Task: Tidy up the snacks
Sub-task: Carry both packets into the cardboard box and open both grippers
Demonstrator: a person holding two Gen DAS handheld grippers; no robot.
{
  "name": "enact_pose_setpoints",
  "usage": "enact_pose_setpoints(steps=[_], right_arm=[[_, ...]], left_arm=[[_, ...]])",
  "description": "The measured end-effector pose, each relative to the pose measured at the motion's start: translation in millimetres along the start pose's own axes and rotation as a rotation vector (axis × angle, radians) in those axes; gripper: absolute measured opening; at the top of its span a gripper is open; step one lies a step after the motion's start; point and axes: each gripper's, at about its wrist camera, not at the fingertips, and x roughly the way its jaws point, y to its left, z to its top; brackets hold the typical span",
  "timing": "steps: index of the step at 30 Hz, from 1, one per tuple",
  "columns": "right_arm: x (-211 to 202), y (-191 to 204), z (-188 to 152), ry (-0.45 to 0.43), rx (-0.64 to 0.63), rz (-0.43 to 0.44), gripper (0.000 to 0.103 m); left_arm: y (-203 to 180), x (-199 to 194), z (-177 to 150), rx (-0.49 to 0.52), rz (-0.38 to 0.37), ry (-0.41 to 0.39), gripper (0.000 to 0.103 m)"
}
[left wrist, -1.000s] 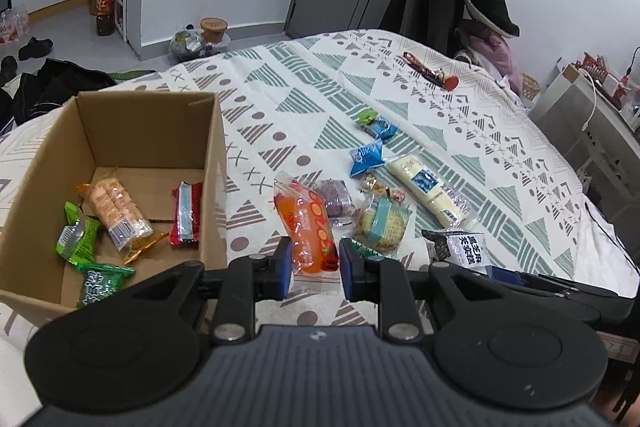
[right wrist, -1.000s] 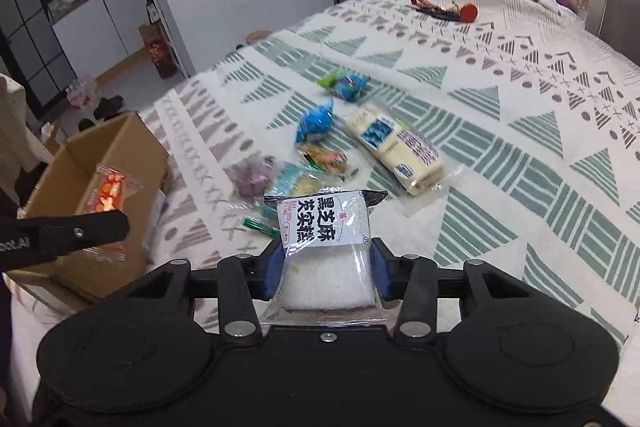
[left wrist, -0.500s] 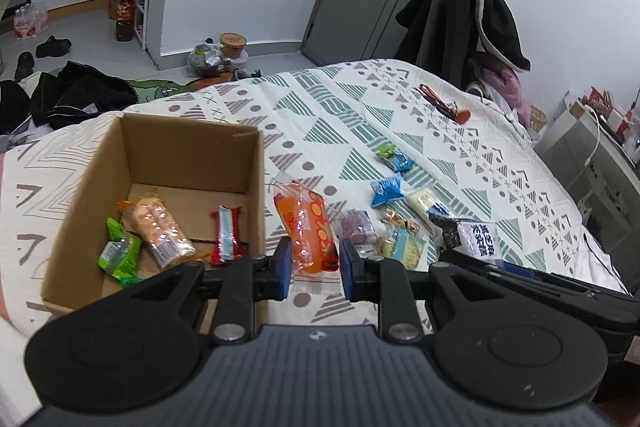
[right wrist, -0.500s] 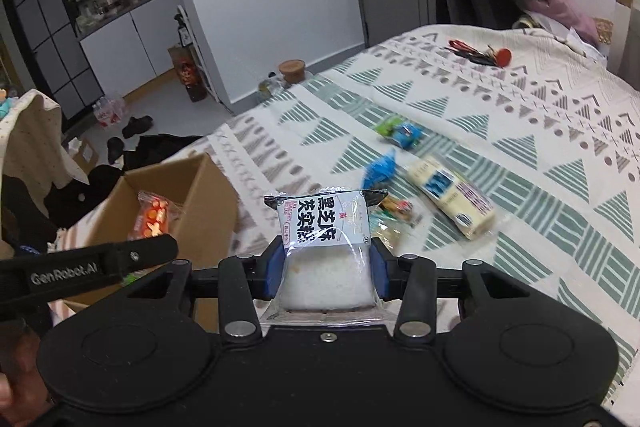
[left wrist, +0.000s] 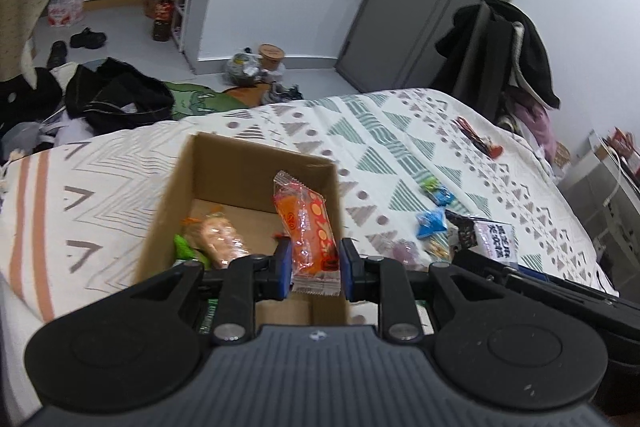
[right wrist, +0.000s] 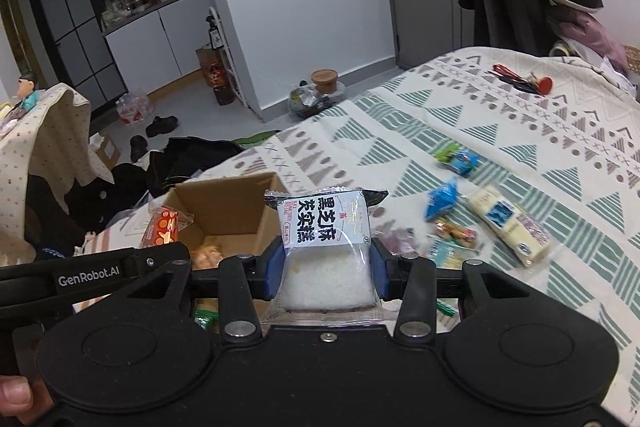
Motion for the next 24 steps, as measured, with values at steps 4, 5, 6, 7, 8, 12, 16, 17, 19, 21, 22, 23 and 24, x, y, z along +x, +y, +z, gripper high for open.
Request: enact_pose_setpoints(steps=[4, 5, 6, 7, 8, 12, 16, 17, 19, 21, 22, 23, 24], right_arm=[[4.1, 16.0, 1.9, 0.0, -0.01, 0.01, 0.042], [5.4, 19.9, 2.4, 0.001, -0.012, 0.014, 0.042], [7.0, 24.0, 2.5, 0.003, -0.015, 0.019, 0.042], [8.6, 27.3, 2.6, 0.007, -0.017, 0.023, 0.042], [10.5, 31.4, 2.5, 0.01, -0.02, 0.028, 0.042], [15.8, 44.6, 0.7, 0.022, -0.03, 0.042, 0.042], [21.6, 52.0, -1.1, 0.035, -0.022, 0.054, 0.042], [23.1, 53.3, -1.4, 0.04, -0.019, 0.056, 0.042], [25.9, 55.9, -2.5, 0.047, -0.015, 0.062, 0.042], [28.9, 59.0, -3.1, 0.059, -0.014, 0.075, 0.043], [30.4, 60.2, -3.4, 0.067, -0.013, 0.082, 0.043], [31.8, 61.3, -3.6, 0.078, -0.01, 0.085, 0.045], [32.2, 61.5, -4.2, 0.081, -0.005, 0.086, 0.045]], left_arm=[[17.3, -1.2, 4.3, -0.032, 0.021, -0.001, 0.023], [21.4, -1.6, 5.1, -0.04, 0.023, 0.0, 0.023], [25.2, -1.7, 5.7, -0.048, 0.026, 0.001, 0.023], [28.4, -1.8, 5.9, -0.054, 0.028, 0.004, 0.023], [31.2, -1.7, 6.1, -0.06, 0.03, 0.005, 0.023], [40.8, -3.0, 6.6, -0.075, 0.026, 0.011, 0.023], [44.5, -0.5, 6.0, -0.081, 0.02, 0.025, 0.023], [45.5, 0.1, 5.7, -0.083, 0.023, 0.029, 0.023], [48.4, 0.5, 6.0, -0.096, 0.039, 0.036, 0.024], [51.5, -1.8, 6.4, -0.107, 0.053, 0.025, 0.027], [53.5, -2.7, 7.3, -0.114, 0.06, 0.02, 0.027], [55.3, -3.4, 7.9, -0.121, 0.068, 0.019, 0.028], [57.2, -3.4, 8.6, -0.126, 0.076, 0.02, 0.03]])
